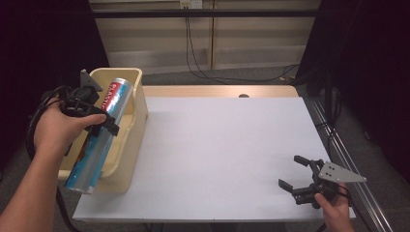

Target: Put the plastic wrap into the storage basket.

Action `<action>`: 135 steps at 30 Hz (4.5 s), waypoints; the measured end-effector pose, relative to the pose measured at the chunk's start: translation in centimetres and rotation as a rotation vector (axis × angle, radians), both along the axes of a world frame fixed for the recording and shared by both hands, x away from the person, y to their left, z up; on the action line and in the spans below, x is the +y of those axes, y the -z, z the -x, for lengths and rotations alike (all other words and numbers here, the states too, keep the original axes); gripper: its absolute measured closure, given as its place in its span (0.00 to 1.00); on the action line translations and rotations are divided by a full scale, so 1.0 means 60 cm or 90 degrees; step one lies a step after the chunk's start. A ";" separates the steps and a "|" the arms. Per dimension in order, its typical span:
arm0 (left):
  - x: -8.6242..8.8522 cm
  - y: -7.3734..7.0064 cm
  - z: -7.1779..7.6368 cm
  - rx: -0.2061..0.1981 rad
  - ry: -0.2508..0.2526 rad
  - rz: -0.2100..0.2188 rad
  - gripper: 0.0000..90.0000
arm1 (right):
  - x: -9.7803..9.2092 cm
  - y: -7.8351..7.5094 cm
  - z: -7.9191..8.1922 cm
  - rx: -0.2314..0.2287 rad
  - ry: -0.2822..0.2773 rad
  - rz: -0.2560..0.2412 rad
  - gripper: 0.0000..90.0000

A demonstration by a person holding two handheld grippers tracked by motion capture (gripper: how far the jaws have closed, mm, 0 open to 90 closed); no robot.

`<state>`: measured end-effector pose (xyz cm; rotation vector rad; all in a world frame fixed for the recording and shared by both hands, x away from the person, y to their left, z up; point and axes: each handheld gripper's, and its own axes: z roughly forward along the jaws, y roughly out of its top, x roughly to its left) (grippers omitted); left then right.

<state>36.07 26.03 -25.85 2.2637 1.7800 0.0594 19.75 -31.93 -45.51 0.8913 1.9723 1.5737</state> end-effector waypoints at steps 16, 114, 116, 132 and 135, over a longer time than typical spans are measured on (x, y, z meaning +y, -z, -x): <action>0.009 0.020 0.006 0.002 -0.017 0.008 0.35 | -0.001 0.000 0.001 0.000 -0.001 -0.001 0.00; -0.222 0.124 0.016 -0.002 0.170 0.101 0.16 | 0.003 -0.001 0.003 -0.001 -0.010 0.007 0.00; -0.226 0.134 0.016 -0.006 0.171 0.102 0.16 | 0.003 -0.001 0.003 -0.001 -0.010 0.007 0.00; -0.263 0.218 0.035 -0.016 0.195 0.097 0.14 | 0.003 -0.001 0.003 -0.001 -0.012 0.010 0.00; -0.267 0.236 0.042 -0.038 0.201 0.102 0.13 | 0.003 -0.001 0.003 -0.001 -0.012 0.010 0.00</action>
